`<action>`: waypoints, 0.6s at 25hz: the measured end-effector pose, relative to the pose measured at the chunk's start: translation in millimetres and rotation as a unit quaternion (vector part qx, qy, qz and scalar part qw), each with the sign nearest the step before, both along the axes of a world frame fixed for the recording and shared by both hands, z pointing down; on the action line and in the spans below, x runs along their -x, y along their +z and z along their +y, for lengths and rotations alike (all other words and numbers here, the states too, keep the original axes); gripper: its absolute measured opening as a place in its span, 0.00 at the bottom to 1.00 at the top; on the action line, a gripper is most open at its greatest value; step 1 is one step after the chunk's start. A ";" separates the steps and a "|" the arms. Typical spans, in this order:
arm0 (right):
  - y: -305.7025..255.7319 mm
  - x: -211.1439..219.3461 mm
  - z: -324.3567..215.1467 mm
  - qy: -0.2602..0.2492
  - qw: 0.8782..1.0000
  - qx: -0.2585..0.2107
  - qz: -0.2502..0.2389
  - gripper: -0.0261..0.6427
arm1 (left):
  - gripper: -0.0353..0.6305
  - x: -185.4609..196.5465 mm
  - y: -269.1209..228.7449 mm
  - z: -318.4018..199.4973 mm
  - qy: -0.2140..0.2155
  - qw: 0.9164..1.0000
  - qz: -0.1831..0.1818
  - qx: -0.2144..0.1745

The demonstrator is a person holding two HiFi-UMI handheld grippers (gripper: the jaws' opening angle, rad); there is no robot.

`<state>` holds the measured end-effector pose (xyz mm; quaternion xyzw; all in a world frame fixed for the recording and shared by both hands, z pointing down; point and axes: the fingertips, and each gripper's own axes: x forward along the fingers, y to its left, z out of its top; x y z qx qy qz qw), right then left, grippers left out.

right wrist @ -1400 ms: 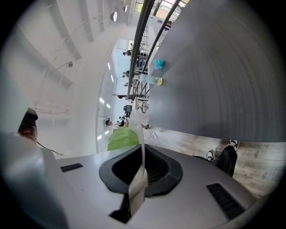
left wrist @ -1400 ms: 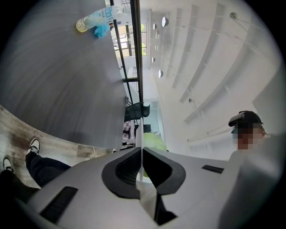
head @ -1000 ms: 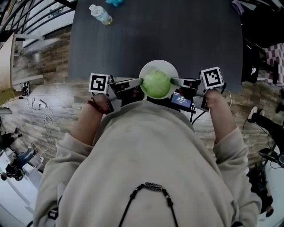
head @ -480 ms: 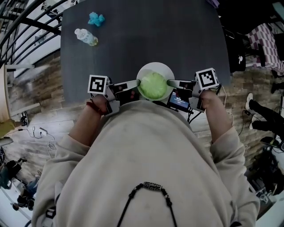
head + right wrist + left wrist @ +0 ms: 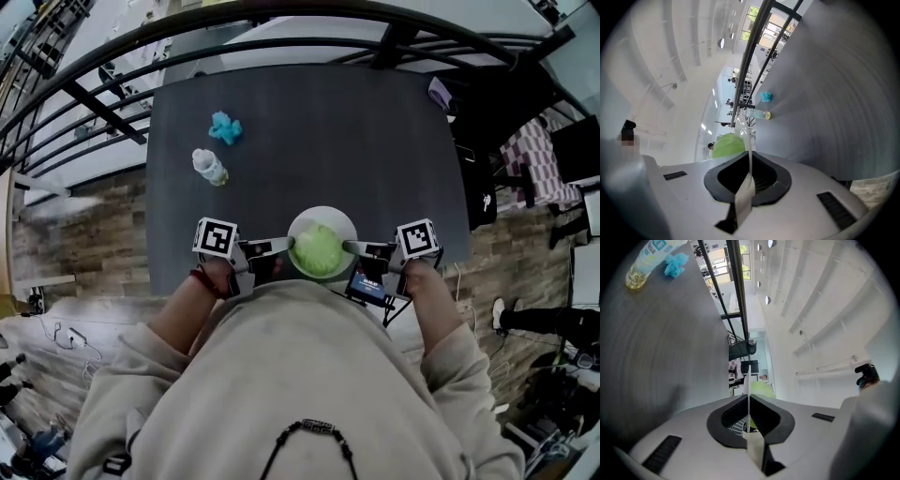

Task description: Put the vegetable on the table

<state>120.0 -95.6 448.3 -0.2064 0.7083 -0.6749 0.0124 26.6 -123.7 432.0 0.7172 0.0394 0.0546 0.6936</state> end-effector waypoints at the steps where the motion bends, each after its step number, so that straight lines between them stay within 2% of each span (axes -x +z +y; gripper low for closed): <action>1: 2.6 1.3 -11.4 -0.003 1.000 0.002 0.005 0.08 | 0.08 2.3 0.7 -11.2 0.000 1.000 0.002 0.002; 4: 6.4 15.1 -42.8 -0.012 1.000 0.007 0.014 0.08 | 0.08 18.3 2.8 -41.0 -0.006 1.000 0.008 0.014; 6: 6.6 28.8 -56.3 -0.020 1.000 0.006 0.006 0.08 | 0.08 33.1 10.8 -52.8 -0.012 1.000 -0.004 0.013; 8: 13.1 38.0 -58.0 -0.024 1.000 0.015 0.008 0.08 | 0.08 45.6 20.0 -54.0 -0.017 1.000 -0.017 0.018; 11: 30.4 40.2 -56.5 -0.037 0.998 0.035 0.038 0.08 | 0.08 52.2 20.2 -53.5 -0.032 0.999 -0.001 0.035; 15: 35.0 46.0 -61.3 -0.053 0.997 0.050 0.030 0.08 | 0.08 60.5 28.6 -53.8 -0.059 0.997 -0.010 0.050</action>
